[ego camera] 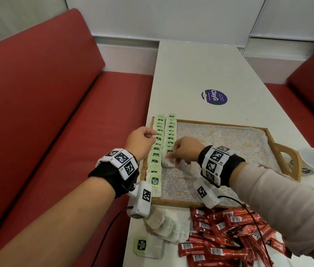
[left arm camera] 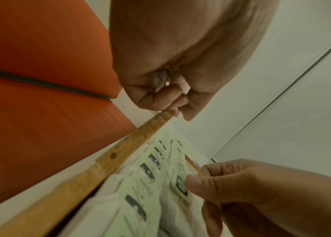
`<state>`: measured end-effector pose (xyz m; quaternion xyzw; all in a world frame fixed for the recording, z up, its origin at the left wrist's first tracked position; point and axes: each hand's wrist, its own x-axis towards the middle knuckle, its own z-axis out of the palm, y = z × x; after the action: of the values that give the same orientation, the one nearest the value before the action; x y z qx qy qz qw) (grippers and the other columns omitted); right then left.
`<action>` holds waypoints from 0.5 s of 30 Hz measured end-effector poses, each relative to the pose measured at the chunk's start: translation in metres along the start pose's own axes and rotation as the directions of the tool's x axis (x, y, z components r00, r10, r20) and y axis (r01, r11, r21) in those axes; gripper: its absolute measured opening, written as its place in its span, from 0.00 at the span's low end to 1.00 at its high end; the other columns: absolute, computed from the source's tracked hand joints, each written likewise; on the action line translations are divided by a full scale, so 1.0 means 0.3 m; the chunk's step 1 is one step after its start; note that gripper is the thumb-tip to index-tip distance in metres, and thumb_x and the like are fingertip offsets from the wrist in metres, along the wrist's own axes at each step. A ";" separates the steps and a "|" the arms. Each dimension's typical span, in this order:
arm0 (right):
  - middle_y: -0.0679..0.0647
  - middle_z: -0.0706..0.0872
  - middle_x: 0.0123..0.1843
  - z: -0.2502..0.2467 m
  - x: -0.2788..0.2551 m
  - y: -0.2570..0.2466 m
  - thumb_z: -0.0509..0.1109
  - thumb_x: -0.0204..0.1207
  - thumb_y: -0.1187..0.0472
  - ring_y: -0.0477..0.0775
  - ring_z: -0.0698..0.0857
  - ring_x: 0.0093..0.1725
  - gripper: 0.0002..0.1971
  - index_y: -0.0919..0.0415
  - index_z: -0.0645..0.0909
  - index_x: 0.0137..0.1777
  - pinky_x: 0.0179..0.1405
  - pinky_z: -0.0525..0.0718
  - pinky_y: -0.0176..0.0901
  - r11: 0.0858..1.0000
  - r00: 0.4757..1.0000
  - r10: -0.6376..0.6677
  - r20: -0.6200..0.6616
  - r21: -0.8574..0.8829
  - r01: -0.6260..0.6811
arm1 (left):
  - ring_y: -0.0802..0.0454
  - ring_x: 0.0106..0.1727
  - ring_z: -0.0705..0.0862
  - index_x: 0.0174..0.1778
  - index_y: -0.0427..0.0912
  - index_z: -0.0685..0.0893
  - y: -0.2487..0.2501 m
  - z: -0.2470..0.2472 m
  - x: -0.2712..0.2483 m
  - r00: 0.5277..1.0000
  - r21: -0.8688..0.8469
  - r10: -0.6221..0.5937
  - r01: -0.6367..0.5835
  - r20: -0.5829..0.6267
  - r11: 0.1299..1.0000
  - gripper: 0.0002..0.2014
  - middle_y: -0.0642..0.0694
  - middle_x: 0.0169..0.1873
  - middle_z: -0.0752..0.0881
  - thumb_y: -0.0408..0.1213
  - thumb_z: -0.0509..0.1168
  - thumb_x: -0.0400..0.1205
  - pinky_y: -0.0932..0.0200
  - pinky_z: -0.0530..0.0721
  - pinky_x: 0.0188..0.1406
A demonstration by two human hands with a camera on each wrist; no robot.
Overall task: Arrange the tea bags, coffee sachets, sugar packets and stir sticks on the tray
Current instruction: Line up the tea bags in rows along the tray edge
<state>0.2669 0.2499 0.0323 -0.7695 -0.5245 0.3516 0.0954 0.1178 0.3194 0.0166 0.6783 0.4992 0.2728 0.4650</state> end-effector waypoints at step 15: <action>0.46 0.88 0.32 0.019 -0.050 -0.036 0.75 0.74 0.54 0.39 0.76 0.20 0.10 0.54 0.85 0.33 0.22 0.74 0.33 0.996 0.980 -0.087 0.178 0.032 0.083 | 0.54 0.42 0.82 0.45 0.51 0.83 0.013 -0.019 -0.042 1.000 -0.079 0.007 -0.008 -0.015 0.997 0.08 0.49 0.46 0.86 0.31 0.66 0.80 0.57 0.82 0.46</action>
<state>0.2520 0.2402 0.0402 -0.7105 -0.5590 0.4214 0.0719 0.1104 0.3095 0.0237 0.6593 0.4890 0.2990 0.4866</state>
